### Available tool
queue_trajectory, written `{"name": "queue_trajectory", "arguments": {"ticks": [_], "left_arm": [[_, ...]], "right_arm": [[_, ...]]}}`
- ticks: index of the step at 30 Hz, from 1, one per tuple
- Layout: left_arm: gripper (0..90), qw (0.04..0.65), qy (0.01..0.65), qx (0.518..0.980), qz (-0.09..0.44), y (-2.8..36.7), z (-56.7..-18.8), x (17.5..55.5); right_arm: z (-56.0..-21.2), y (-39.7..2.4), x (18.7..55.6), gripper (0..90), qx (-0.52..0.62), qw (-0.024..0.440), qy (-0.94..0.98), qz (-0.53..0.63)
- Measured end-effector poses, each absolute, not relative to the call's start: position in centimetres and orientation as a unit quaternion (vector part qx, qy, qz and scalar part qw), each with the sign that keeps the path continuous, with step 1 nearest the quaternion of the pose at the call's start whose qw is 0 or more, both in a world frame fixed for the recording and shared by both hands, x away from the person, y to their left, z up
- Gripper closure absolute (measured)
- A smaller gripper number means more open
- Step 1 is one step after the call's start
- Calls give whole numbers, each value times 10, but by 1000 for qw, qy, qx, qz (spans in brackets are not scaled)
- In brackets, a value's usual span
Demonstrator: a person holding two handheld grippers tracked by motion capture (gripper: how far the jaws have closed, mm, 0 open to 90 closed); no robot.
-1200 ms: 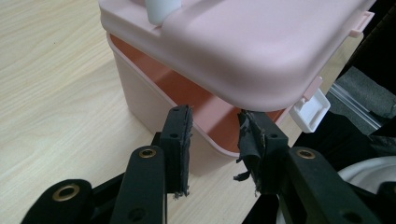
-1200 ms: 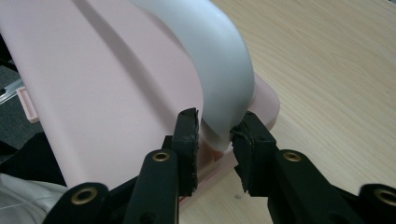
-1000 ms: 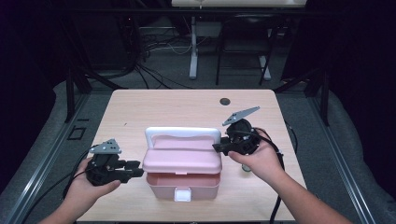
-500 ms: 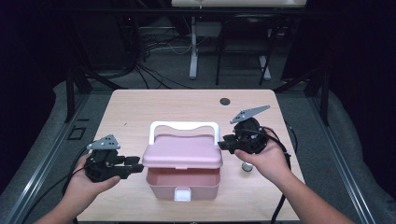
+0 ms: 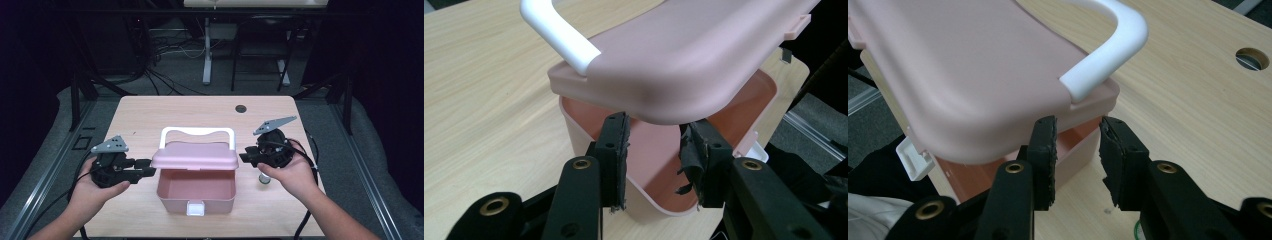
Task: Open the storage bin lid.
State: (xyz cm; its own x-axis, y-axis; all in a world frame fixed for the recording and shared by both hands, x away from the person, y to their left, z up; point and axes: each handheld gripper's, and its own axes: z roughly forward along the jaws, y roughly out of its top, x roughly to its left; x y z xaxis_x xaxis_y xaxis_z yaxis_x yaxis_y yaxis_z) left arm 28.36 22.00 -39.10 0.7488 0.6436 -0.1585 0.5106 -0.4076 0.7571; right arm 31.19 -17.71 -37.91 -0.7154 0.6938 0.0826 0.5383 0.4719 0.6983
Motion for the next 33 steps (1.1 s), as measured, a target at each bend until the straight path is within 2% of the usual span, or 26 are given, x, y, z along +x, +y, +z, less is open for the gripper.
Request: {"name": "queue_trajectory", "arguments": {"ticks": [14,33], "left_arm": [[655,426,341,831,107,215,-379,293],[717,421,352,826,130,210,-376,312]], "right_arm": [[-388,-187,310,679,372,105,845,370],[-412,-171,302,667,363,89,855,360]]}}
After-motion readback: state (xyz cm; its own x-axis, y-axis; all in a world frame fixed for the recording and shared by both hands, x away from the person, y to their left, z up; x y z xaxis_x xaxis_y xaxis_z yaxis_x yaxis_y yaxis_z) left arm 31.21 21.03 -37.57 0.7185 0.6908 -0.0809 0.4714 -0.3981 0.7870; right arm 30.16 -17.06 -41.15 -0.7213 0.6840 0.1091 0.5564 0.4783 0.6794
